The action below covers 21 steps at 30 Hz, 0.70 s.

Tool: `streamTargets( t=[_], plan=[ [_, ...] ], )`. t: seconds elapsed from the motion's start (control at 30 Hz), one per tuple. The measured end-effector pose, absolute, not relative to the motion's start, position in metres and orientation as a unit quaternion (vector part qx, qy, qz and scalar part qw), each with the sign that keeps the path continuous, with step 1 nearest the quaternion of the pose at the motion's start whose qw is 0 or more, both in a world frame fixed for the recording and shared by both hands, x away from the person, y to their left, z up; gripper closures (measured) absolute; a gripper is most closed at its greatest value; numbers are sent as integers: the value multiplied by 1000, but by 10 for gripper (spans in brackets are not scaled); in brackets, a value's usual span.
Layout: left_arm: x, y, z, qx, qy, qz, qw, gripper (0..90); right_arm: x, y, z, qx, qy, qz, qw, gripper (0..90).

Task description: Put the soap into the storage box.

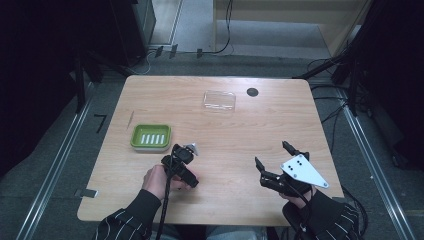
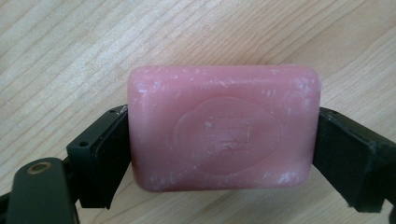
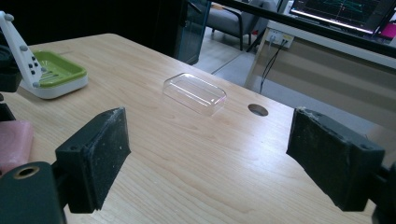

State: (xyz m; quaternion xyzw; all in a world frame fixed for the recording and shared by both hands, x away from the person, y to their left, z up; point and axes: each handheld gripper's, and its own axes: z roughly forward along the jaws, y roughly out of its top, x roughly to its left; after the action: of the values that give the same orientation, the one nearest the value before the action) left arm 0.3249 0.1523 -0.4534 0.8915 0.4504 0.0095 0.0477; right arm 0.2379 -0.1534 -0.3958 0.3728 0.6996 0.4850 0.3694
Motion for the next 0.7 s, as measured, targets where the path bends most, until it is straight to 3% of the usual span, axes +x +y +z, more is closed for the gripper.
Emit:
streamTargets(
  t=[0.7],
  plan=[
    [323, 152, -458, 892, 449, 15, 45, 135, 238, -153, -396, 372, 699, 485, 371, 132]
  ],
)
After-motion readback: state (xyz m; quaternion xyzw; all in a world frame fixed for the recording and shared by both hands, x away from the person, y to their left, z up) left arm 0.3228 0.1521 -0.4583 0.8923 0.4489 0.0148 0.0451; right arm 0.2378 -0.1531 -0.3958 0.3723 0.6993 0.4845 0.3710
